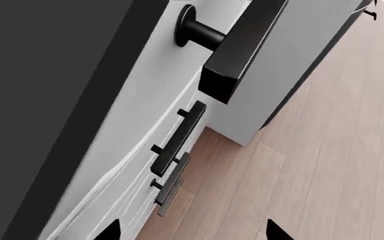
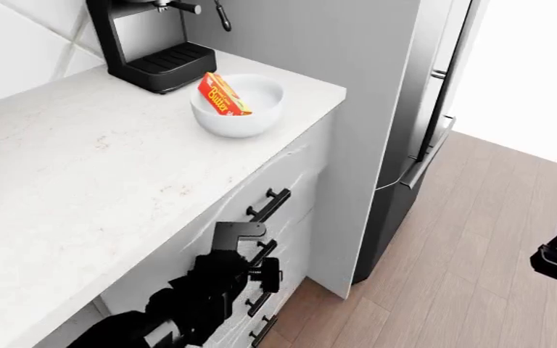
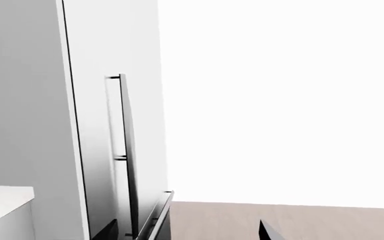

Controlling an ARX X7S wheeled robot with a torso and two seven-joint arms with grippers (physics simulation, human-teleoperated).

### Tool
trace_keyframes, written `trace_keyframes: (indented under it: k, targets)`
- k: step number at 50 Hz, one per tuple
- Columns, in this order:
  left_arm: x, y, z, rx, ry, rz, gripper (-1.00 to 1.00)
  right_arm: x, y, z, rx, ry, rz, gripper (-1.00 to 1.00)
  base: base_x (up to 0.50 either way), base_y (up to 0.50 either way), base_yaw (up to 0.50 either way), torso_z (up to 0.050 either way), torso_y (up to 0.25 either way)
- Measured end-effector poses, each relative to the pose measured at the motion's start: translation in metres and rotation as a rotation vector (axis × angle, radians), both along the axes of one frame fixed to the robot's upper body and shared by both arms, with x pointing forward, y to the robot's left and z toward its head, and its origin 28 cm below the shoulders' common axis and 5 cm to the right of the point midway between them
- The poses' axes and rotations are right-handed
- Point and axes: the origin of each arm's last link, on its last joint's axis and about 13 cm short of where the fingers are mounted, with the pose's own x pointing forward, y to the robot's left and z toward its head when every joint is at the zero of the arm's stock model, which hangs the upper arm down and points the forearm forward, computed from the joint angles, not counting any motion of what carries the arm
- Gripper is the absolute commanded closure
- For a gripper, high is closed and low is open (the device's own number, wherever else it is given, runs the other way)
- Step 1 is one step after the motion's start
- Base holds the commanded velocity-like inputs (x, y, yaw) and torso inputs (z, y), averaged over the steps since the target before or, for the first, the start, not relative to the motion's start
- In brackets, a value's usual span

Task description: Place the bar in the bowl and close the drawer.

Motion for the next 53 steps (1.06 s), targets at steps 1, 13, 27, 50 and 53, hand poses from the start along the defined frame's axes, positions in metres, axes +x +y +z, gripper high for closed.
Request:
trace_keyframes:
  k: [1,13,27,50,53]
  targets:
    - [0.0,0.001,0.0,0.001,0.001,0.009,-1.0,0.0,0.0,0.0,0.0,0.0,0.0,-1.0,0.0,0.0,0.0,0.0,0.0]
    - [0.0,0.013,-0.004,0.007,0.023,0.091,-1.0,-0.001,0.001,0.001,-0.004,-0.001,0.002,-1.0,0.0,0.0,0.0,-0.001,0.0]
    - [0.002,0.031,-0.006,0.026,0.025,0.232,-1.0,-0.001,0.003,0.002,-0.009,-0.004,0.005,-1.0,0.0,0.0,0.0,0.0,0.0]
    - [0.0,0.035,-0.009,0.036,0.007,0.281,-1.0,-0.002,0.005,0.004,-0.012,-0.005,0.012,-1.0,0.0,0.0,0.01,0.0,0.0]
    - [-0.001,0.035,-0.01,0.037,0.006,0.284,-1.0,-0.002,0.005,0.004,-0.012,-0.005,0.012,-1.0,0.0,0.0,0.01,0.0,0.0]
